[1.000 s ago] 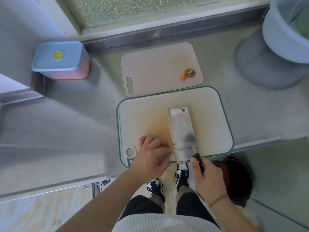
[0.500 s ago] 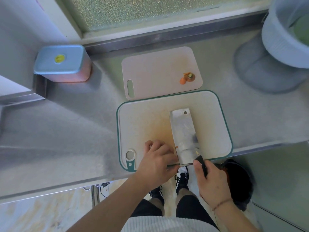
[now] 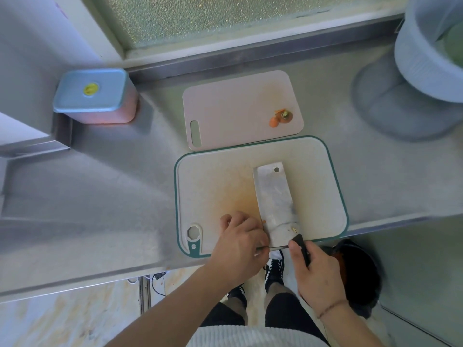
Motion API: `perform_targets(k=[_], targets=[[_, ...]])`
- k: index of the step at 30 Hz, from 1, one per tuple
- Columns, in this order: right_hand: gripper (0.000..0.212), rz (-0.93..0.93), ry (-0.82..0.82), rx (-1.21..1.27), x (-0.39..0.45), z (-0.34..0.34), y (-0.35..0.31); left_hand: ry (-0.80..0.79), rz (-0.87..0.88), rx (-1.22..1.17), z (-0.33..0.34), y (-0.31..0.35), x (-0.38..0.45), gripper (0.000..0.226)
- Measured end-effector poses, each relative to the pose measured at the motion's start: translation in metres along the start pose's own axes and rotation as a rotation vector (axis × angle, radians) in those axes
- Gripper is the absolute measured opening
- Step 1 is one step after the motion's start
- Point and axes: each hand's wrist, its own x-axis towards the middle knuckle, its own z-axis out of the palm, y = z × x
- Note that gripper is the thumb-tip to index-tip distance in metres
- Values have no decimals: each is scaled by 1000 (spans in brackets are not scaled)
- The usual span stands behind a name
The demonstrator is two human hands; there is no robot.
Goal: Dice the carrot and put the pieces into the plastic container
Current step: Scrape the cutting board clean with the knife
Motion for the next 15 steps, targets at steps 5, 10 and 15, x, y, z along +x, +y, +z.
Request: perform_targets(k=[5,10,15], targets=[[51,7,8,-23,3,-7,5,26,-15,-5,4,2,-2,15],[55,14,-9,-35,4,-10,5,8,-6,36,6,8,-4,9],[52,31,-28,-3,5,-12,6,-8,-84,-126,3,0,-6,3]])
